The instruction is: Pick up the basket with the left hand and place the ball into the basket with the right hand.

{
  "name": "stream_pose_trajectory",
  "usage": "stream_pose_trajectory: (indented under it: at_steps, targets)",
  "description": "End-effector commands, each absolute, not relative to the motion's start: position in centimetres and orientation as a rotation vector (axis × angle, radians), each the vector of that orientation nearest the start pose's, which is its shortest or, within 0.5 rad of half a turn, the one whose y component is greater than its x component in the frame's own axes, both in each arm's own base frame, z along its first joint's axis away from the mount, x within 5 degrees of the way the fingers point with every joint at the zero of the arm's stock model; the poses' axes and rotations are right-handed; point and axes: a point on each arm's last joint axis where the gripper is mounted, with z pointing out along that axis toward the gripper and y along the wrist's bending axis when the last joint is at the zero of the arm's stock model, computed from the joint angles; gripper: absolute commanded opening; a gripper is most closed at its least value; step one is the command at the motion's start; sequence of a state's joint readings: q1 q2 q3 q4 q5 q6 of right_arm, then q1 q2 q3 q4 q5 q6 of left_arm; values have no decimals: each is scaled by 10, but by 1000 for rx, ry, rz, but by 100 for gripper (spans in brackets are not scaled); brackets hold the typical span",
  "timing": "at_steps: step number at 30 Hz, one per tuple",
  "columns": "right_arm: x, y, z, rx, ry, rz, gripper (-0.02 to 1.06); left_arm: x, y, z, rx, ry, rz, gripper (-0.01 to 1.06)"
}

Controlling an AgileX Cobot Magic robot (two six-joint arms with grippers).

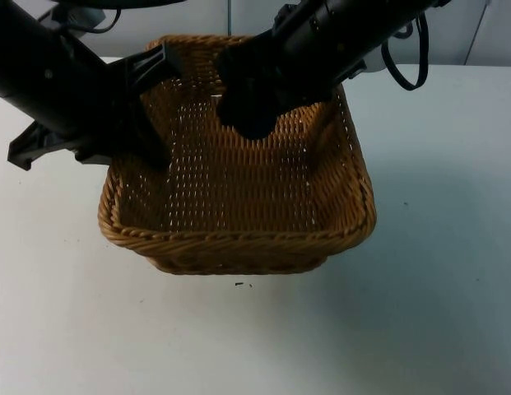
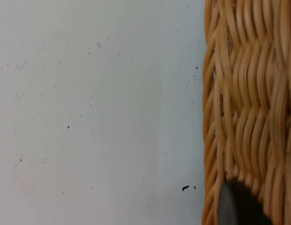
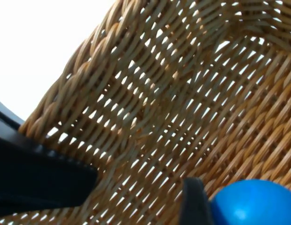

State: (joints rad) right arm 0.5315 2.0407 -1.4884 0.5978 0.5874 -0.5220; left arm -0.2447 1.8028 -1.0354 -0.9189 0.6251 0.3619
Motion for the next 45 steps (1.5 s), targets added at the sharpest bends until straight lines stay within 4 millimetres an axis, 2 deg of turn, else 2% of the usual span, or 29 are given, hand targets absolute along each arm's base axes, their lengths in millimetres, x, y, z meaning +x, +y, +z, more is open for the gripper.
stream_pose_trajectory:
  at_steps: [1, 3, 5, 14, 18, 21, 22, 27, 28, 32, 34, 37, 38, 42, 43, 45]
  targets:
    - [370, 253, 196, -814, 2425, 602, 67, 327, -127, 183, -147, 2711, -890, 1]
    - [370, 253, 196, -816, 2428, 604, 82, 327, -127, 183, -147, 2711, -890, 1]
    - [370, 253, 196, -816, 2428, 604, 84, 327, -127, 183, -147, 2711, -890, 1]
    - [368, 253, 197, -825, 2436, 610, 82, 327, -127, 183, -147, 2710, -889, 1]
    - [364, 251, 208, -847, 2426, 615, 82, 327, -127, 183, -149, 2706, -885, 1]
    - [359, 247, 226, -872, 2399, 600, 82, 328, -127, 183, -151, 2704, -883, 1]
    - [359, 247, 226, -872, 2399, 600, 82, 328, -127, 183, -151, 2704, -883, 1]
    - [347, 240, 264, -894, 2324, 586, 82, 329, -127, 176, -162, 2718, -874, 1]
    - [347, 240, 264, -894, 2324, 586, 82, 329, -127, 176, -162, 2718, -874, 1]
    - [337, 234, 289, -902, 2282, 593, 82, 333, -126, 165, -174, 2734, -848, 1]
    - [335, 233, 294, -904, 2275, 595, 82, 334, -125, 165, -177, 2725, -836, 1]
    - [330, 230, 303, -914, 2262, 593, 73, 337, -124, 164, -191, 2699, -803, 1]
    - [330, 230, 303, -914, 2262, 593, 73, 337, -124, 164, -191, 2699, -803, 1]
    - [331, 226, 301, -902, 2297, 549, 51, 339, -123, 154, -208, 2717, -787, 1]
    - [331, 226, 301, -902, 2297, 549, 51, 339, -123, 154, -208, 2717, -787, 1]
    - [331, 224, 299, -917, 2306, 521, 41, 339, -123, 145, -218, 2743, -780, 1]
